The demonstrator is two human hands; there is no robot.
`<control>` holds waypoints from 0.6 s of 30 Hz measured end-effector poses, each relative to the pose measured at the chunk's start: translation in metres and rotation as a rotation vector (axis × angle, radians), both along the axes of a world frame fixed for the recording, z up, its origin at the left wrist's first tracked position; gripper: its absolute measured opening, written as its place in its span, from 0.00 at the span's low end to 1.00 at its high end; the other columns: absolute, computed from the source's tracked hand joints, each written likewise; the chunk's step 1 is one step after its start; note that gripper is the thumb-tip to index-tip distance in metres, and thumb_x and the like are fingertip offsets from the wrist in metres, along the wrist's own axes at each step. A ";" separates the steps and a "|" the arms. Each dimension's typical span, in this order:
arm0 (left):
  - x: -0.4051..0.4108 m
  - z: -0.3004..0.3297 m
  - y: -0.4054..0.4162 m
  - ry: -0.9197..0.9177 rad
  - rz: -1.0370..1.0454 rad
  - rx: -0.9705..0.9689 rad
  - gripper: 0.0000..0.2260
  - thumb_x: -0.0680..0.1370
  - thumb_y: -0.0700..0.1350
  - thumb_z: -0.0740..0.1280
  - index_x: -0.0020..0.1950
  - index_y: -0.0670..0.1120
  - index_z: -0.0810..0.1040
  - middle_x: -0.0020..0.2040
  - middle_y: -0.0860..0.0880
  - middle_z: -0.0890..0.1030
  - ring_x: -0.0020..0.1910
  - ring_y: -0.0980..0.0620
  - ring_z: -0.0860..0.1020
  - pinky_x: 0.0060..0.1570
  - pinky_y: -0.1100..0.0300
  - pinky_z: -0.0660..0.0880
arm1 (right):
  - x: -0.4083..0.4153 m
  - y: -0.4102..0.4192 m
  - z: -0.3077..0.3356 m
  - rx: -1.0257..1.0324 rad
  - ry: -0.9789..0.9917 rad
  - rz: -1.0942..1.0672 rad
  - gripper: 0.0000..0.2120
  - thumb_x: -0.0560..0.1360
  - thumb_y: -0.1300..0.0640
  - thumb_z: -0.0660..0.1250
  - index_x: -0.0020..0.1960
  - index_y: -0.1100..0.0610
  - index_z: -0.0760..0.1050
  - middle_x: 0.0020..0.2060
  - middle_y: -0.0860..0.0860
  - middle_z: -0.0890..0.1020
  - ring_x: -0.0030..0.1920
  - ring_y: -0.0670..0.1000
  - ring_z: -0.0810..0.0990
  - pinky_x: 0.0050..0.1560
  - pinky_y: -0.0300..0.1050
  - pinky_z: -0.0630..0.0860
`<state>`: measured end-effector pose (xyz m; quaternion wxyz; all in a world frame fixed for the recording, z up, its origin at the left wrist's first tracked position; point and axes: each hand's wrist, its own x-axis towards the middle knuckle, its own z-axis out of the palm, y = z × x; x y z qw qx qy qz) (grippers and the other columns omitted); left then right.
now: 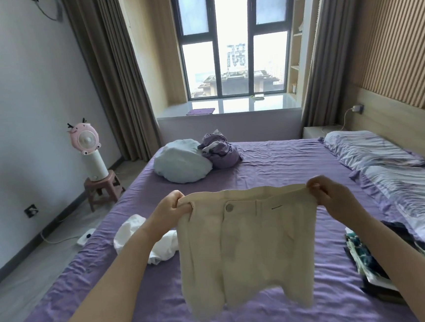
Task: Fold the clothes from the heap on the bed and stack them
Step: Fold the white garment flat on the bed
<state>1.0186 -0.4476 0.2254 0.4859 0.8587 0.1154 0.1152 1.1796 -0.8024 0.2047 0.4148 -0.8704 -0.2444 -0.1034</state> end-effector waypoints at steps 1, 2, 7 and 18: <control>0.002 -0.001 -0.002 0.007 0.008 0.054 0.12 0.71 0.51 0.68 0.41 0.45 0.68 0.35 0.50 0.68 0.33 0.56 0.65 0.31 0.66 0.64 | 0.001 0.001 0.001 -0.088 -0.068 0.030 0.09 0.77 0.70 0.61 0.52 0.62 0.79 0.40 0.54 0.78 0.39 0.56 0.77 0.41 0.39 0.68; 0.004 -0.001 -0.003 0.022 0.006 0.081 0.13 0.73 0.51 0.69 0.45 0.45 0.69 0.37 0.51 0.71 0.34 0.56 0.67 0.33 0.65 0.65 | 0.001 0.002 0.002 -0.147 -0.111 0.062 0.11 0.77 0.71 0.60 0.52 0.64 0.79 0.42 0.54 0.77 0.41 0.55 0.76 0.41 0.37 0.65; 0.003 0.010 -0.006 0.081 -0.100 -0.161 0.13 0.69 0.50 0.69 0.50 0.47 0.77 0.43 0.52 0.80 0.41 0.56 0.76 0.38 0.66 0.74 | 0.008 0.001 0.003 -0.184 -0.115 0.099 0.11 0.70 0.76 0.62 0.40 0.64 0.79 0.43 0.55 0.76 0.42 0.55 0.75 0.44 0.40 0.68; -0.004 0.019 0.021 0.074 -0.086 -0.366 0.13 0.76 0.41 0.68 0.57 0.35 0.76 0.47 0.42 0.80 0.44 0.47 0.78 0.41 0.57 0.77 | 0.012 -0.013 -0.003 0.194 0.508 0.181 0.12 0.78 0.54 0.63 0.37 0.56 0.67 0.30 0.49 0.66 0.28 0.44 0.66 0.28 0.35 0.64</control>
